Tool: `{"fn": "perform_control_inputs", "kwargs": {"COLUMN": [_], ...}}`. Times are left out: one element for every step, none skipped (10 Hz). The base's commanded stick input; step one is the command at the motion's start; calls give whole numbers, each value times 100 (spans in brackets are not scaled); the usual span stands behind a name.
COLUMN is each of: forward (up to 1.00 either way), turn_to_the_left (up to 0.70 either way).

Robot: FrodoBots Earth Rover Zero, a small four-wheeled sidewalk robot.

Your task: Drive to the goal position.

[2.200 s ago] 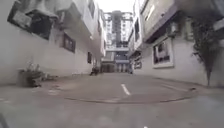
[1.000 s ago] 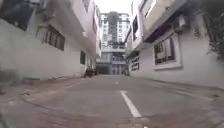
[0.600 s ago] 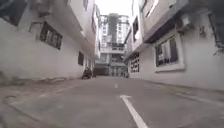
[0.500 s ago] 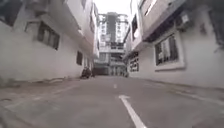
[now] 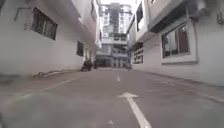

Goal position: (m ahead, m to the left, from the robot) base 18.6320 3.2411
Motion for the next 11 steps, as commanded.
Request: {"fn": "perform_control_inputs", "kwargs": {"forward": [100,100,100,100,100,100,100,100,100,100,100], "turn_to_the_left": [-27,-5,5,5,5,5,-9,-35,-35,-35,-23]}}
